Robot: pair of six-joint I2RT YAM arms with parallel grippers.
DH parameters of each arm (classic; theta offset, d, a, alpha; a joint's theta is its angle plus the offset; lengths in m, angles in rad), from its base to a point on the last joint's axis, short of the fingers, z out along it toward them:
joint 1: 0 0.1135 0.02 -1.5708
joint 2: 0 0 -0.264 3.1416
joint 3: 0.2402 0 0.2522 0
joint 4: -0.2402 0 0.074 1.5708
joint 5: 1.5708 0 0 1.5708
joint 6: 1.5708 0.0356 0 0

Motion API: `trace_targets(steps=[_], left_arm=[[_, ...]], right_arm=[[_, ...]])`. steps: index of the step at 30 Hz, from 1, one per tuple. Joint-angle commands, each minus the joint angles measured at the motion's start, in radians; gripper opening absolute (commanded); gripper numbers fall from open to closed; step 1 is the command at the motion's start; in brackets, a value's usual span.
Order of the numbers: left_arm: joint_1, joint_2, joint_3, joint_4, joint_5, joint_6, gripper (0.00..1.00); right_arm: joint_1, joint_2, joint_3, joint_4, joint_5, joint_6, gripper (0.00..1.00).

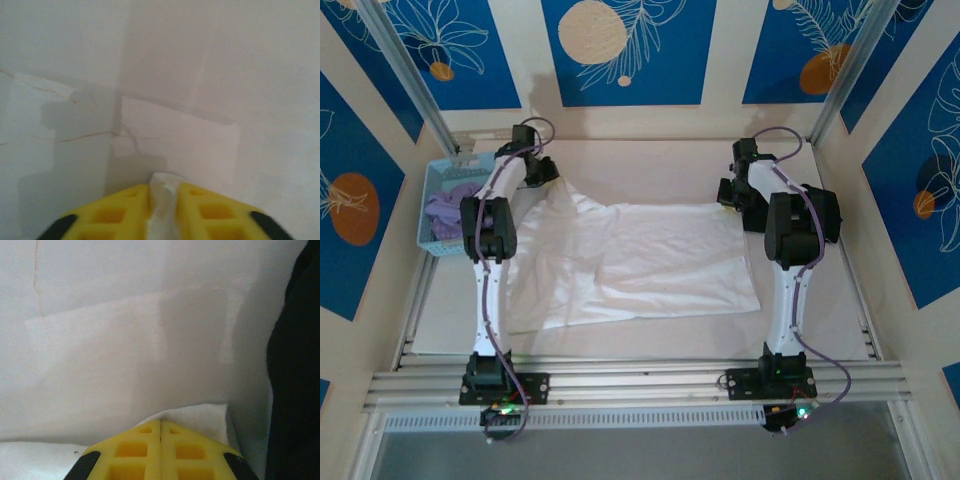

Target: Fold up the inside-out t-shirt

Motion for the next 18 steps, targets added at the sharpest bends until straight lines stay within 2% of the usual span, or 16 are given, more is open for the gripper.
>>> trace_targets(steps=[1, 3, 9, 18], left_arm=[[-0.015, 0.058, 0.043, -0.026, 0.042, 0.005, 0.09], [-0.014, 0.056, 0.066, -0.029, 0.043, 0.013, 0.0], [-0.002, -0.067, 0.041, -0.022, 0.054, 0.035, 0.0], [0.013, -0.595, -0.572, 0.278, 0.069, -0.02, 0.0]], right_arm=[[0.002, -0.043, -0.019, 0.0, -0.023, -0.021, 0.04], [0.001, -0.048, -0.018, 0.012, -0.021, -0.028, 0.04], [-0.001, -0.098, -0.051, 0.096, -0.024, -0.078, 0.02], [-0.013, -0.309, -0.267, 0.267, -0.072, -0.12, 0.0]])
